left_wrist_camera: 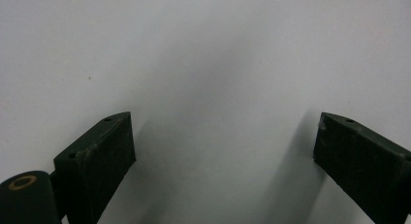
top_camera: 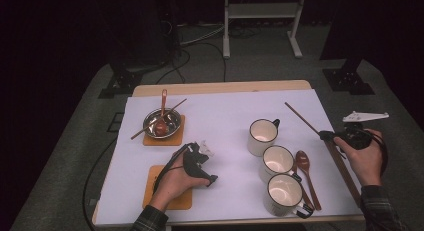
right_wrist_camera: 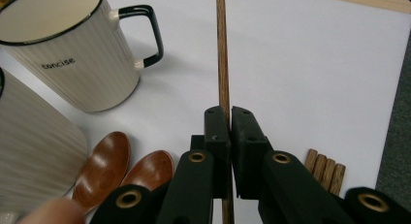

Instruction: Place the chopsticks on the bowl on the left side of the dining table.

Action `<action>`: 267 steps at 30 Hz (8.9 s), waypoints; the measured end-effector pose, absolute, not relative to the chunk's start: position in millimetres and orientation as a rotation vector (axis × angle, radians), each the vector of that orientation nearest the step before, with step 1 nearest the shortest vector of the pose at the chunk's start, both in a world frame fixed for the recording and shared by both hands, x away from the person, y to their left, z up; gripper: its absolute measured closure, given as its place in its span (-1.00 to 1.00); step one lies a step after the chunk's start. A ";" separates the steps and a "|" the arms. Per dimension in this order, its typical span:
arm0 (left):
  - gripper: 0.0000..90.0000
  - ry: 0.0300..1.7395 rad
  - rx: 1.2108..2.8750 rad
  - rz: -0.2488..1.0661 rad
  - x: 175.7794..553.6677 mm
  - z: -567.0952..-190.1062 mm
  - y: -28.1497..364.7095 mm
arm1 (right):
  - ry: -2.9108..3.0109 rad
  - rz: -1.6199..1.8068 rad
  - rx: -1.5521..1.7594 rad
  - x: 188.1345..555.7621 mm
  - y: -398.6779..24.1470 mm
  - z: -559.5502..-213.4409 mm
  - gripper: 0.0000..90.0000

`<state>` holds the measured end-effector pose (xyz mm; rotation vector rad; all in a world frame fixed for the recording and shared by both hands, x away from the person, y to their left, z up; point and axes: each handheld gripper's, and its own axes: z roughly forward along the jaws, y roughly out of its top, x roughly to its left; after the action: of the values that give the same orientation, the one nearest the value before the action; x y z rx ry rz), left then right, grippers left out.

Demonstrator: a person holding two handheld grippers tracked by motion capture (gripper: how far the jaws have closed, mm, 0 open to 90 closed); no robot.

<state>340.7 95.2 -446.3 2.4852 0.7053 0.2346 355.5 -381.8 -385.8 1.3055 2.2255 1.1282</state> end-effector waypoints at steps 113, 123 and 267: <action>-0.17 0.386 2.290 0.259 363.9 -326.0 107.0 | 2.784 1.257 0.580 405.0 -209.0 -343.6 0.89; -0.17 0.376 2.280 0.271 362.7 -325.2 106.6 | 2.839 1.228 0.476 404.0 -188.2 -343.8 0.89; 0.87 0.490 2.357 0.125 384.4 -337.3 147.5 | 2.364 1.328 0.851 400.5 -315.4 -356.8 -0.50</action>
<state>384.4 147.5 -337.3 2.3566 0.4904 0.1249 400.5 -315.4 -356.8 0.8513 2.3639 1.3280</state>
